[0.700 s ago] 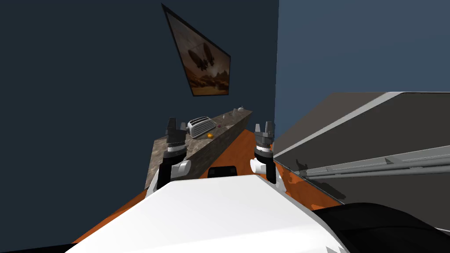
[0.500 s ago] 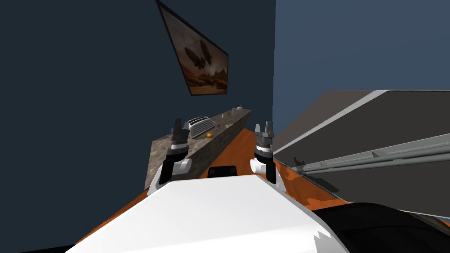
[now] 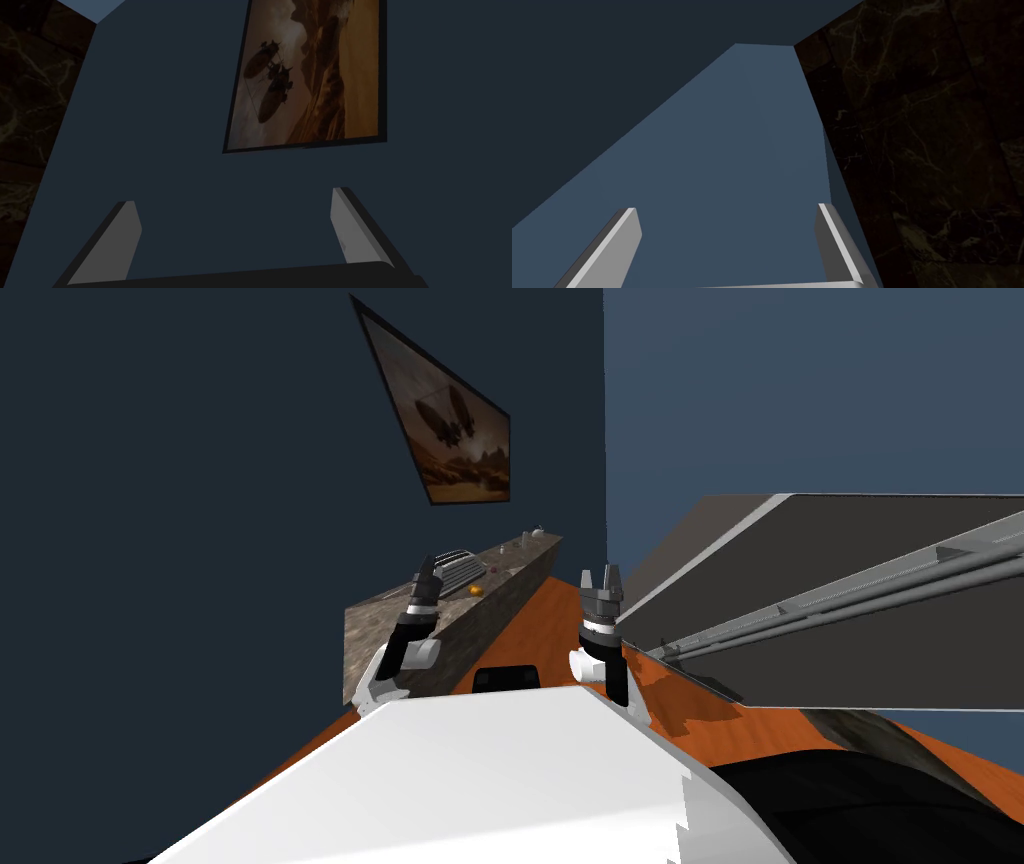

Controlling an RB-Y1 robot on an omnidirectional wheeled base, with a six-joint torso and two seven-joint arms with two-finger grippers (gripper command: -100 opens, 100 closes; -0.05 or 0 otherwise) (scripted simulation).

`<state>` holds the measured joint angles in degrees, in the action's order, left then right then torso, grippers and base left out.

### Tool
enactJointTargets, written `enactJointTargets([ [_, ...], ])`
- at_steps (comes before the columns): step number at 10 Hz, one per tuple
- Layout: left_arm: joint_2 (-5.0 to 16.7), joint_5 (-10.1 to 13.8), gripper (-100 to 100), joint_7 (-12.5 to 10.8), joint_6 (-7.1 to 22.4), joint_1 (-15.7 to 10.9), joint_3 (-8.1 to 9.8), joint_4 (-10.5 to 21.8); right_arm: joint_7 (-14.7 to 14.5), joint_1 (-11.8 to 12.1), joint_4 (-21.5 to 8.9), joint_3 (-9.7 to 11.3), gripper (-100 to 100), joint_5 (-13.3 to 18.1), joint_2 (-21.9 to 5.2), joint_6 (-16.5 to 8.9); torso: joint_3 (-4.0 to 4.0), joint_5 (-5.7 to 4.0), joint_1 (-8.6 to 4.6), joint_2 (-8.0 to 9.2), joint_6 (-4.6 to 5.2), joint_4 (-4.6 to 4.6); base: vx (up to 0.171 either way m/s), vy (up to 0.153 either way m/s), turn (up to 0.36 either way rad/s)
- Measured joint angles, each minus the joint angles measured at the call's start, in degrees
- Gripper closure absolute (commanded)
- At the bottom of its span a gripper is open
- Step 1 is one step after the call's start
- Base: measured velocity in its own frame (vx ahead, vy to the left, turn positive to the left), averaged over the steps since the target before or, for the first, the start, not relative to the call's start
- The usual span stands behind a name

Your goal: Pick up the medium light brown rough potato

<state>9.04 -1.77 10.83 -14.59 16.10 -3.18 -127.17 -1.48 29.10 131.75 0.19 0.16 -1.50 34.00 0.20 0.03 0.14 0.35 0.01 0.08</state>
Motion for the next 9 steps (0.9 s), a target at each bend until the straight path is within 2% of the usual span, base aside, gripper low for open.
enactJointTargets([
  [3, 1.18, 0.81, -100, 1.0, 3.89, -5.29, -0.88, 4.88, 0.0, 0.0, 0.0, 0.0, 0, 0.0, 0.0, 0.0, 0.05, 0.0, 0.0, 0.1, 0.0, 0.01, -0.118, 0.027, -0.127],
  [4, 1.85, 1.25, -100, 1.07, 4.93, -6.08, -0.84, 5.72, 0.0, 0.0, 0.0, 0.0, 0, 0.0, 0.0, 0.0, 0.05, 0.01, 0.04, 0.08, -0.03, 0.02, -0.117, 0.044, -0.131],
  [6, 3.22, 2.52, -100, 1.42, 8.71, -10.23, -1.08, 9.06, 0.0, -0.01, 0.0, 0.0, 0, 0.0, 0.0, 0.0, 0.11, 0.02, 0.09, 0.19, 0.0, 0.04, -0.144, 0.043, -0.15],
  [9, 4.26, 3.74, -100, 2.08, 12.72, -14.28, -1.62, 13.23, 0.0, 0.01, 0.0, -0.01, 0, 0.0, 0.0, 0.0, -0.02, 0.02, 0.07, -0.06, -0.05, 0.0, -0.091, 0.036, -0.105],
])
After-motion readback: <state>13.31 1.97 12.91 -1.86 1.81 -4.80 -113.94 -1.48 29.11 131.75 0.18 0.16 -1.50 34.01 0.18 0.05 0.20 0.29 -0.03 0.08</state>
